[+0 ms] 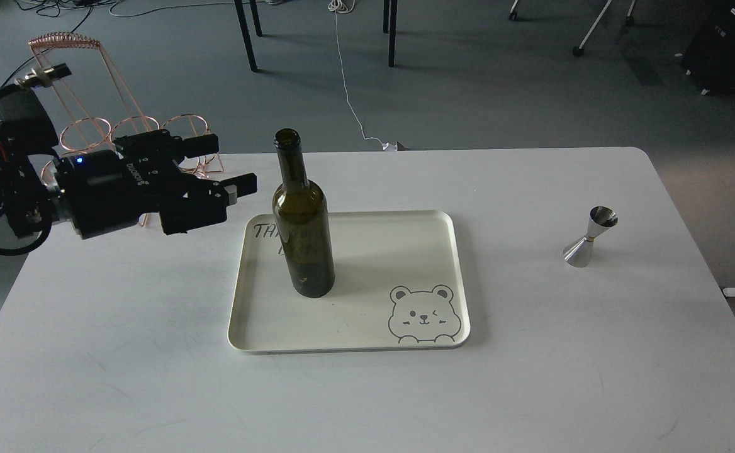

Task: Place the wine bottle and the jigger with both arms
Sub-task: 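Reach the left gripper to the wine bottle neck and grasp it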

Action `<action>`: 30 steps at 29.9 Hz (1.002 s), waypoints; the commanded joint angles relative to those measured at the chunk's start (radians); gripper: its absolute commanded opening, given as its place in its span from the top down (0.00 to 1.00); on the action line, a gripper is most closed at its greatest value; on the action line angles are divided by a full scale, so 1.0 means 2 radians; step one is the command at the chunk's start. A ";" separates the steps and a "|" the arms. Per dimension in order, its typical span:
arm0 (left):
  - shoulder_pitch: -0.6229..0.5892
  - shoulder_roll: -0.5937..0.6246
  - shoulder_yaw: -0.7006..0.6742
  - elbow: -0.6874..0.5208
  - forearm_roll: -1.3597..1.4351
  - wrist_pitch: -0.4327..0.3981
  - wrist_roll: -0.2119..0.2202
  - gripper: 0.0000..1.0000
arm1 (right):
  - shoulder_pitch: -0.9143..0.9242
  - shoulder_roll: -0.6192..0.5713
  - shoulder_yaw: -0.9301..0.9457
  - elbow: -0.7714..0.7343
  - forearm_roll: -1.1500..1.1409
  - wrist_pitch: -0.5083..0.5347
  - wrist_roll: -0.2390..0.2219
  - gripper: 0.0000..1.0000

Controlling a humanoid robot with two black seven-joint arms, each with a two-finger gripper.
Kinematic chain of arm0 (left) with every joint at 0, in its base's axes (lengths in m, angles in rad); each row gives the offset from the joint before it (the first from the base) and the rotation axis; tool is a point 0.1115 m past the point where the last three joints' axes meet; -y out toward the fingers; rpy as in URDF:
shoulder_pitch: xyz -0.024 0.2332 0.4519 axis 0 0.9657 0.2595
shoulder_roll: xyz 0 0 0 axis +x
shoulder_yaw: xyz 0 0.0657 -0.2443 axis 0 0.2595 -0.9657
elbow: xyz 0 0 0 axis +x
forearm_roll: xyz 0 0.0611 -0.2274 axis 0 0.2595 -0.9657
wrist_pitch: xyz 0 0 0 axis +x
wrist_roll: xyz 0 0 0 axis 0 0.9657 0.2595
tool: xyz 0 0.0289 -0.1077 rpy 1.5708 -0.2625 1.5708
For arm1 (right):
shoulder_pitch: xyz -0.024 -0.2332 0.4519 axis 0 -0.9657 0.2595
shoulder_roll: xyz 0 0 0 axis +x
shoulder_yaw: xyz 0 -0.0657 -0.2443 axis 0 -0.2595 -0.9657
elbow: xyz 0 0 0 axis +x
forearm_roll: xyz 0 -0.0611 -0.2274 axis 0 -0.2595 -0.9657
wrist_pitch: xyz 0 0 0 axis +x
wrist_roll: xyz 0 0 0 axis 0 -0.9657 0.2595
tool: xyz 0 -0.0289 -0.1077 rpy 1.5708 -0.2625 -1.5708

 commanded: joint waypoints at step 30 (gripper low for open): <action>-0.029 -0.123 0.008 0.075 0.051 0.009 0.020 0.42 | 0.002 0.000 0.010 0.000 0.000 -0.005 0.000 0.04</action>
